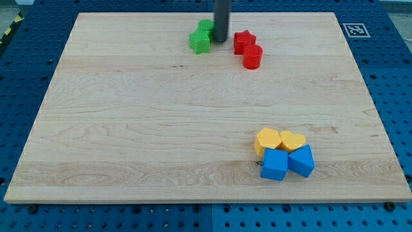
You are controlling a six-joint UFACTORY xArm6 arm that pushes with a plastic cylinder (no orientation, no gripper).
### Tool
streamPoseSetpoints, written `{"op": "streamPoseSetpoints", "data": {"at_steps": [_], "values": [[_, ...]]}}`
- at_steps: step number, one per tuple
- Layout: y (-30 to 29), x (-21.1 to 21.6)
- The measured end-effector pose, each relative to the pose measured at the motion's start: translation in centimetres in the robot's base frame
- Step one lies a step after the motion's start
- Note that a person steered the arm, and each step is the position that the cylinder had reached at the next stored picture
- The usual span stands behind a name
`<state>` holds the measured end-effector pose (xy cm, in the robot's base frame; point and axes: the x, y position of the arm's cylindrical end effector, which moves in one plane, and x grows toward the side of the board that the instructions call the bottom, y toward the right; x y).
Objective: Push the green blocks slightly towards top left
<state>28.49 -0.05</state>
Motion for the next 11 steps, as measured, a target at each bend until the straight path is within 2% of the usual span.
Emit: {"op": "streamPoseSetpoints", "data": {"at_steps": [1,3,4,5,7,8,10,11], "values": [[-4.5,0.3],[-2.1,1.5],[-2.2,4.1],[-5.0,4.3],[-16.2,0.2],[-15.2,0.0],[-5.4,2.3],[-4.3,0.8]]}}
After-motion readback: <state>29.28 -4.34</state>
